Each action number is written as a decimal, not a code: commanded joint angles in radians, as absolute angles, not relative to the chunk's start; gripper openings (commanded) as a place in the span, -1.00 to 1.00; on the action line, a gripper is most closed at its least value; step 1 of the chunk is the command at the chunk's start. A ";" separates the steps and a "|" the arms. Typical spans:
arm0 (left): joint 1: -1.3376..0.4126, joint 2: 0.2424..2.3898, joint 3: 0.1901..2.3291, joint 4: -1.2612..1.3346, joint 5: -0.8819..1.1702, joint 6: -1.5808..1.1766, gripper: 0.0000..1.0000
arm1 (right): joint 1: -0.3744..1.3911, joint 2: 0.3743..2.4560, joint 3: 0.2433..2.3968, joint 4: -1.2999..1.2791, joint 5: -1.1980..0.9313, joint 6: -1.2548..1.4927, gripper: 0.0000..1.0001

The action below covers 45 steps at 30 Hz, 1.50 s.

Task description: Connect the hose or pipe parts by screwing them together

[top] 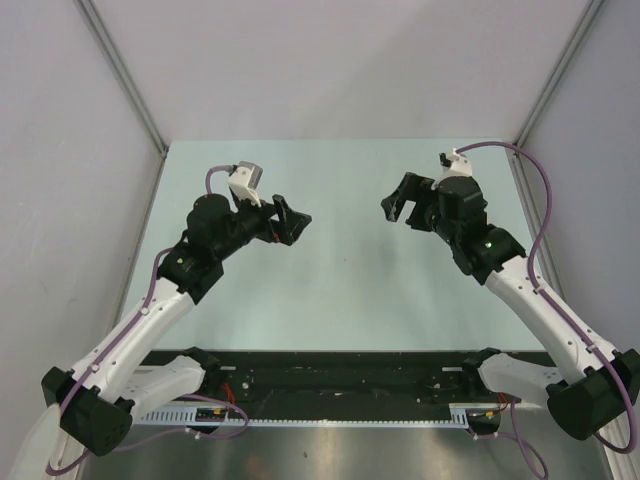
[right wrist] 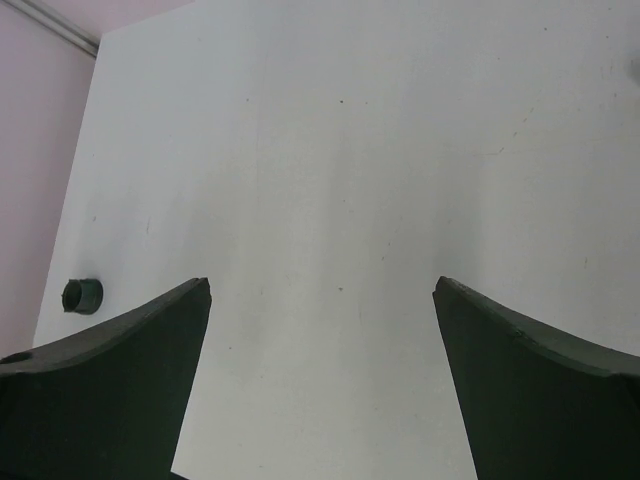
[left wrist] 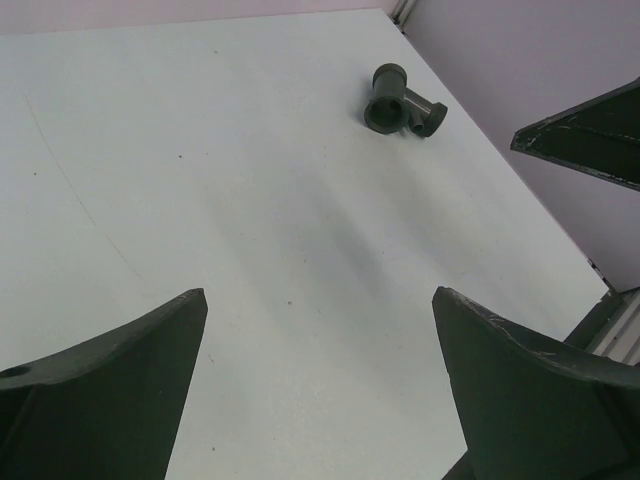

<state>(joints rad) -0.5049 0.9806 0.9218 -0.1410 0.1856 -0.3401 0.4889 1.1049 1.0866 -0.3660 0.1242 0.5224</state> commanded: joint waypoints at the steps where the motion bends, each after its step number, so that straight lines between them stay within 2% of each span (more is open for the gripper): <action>1: -0.509 0.954 0.917 -0.123 0.169 -0.357 1.00 | 0.486 1.097 1.104 -0.342 0.176 0.506 1.00; 4: -0.509 0.954 0.917 -0.123 0.169 -0.360 1.00 | 0.485 1.127 1.098 -0.330 0.279 0.496 0.99; 8: -0.511 0.951 0.917 -0.121 0.170 -0.362 1.00 | 0.476 1.242 1.089 -0.240 0.532 0.364 1.00; 10: -0.511 0.948 0.916 -0.123 0.170 -0.364 1.00 | 0.462 1.305 1.091 -0.169 0.644 0.198 1.00; 14: -0.509 0.943 0.914 -0.123 0.169 -0.362 1.00 | 0.388 1.508 1.103 0.082 0.727 -0.102 1.00; 19: -0.511 0.933 0.910 -0.123 0.152 -0.359 1.00 | 0.236 1.676 1.226 0.020 0.548 -0.131 0.99; 21: -0.509 0.939 0.911 -0.121 0.156 -0.359 1.00 | 0.192 1.707 1.250 0.005 0.506 -0.123 1.00; 31: -0.509 0.959 0.916 -0.121 0.187 -0.370 1.00 | -0.023 1.855 1.357 -0.127 0.028 -0.124 0.99; 39: -0.509 0.971 0.916 -0.121 0.196 -0.374 1.00 | -0.117 1.998 1.555 -0.207 -0.047 -0.086 0.97; 45: -0.509 0.969 0.914 -0.123 0.184 -0.371 0.99 | -0.161 2.088 1.661 -0.316 -0.147 -0.069 0.86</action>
<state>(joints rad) -0.5049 0.9741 0.9112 -0.1406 0.1867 -0.3584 -0.1318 2.0506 1.5951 -0.2356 -0.0338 -0.0971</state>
